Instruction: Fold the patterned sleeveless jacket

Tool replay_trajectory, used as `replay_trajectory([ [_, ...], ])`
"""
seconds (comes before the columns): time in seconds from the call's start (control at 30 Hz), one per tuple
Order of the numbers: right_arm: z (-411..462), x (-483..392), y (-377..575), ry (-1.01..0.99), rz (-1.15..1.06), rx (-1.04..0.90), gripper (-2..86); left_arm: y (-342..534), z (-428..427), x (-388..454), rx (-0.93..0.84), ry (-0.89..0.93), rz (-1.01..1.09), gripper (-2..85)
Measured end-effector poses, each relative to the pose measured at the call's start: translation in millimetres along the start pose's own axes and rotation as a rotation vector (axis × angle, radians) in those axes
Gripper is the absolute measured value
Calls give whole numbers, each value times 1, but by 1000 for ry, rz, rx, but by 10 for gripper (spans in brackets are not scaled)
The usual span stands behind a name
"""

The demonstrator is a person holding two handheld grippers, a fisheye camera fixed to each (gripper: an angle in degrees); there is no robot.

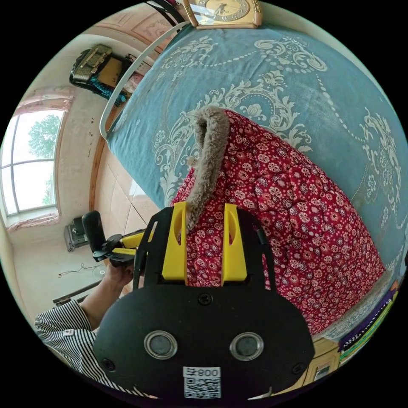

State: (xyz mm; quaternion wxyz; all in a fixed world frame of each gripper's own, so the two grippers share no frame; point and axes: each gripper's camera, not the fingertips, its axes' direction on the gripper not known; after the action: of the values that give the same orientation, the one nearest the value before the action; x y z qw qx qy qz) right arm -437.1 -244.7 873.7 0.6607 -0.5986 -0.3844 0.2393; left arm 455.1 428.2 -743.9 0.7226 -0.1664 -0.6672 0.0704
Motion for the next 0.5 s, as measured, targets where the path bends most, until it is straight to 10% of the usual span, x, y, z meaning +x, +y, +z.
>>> replay_trajectory([
  [0.5, -9, -28, -13, 66, 26, 55, 147, 34, 75, 110, -26, -268, 217, 79],
])
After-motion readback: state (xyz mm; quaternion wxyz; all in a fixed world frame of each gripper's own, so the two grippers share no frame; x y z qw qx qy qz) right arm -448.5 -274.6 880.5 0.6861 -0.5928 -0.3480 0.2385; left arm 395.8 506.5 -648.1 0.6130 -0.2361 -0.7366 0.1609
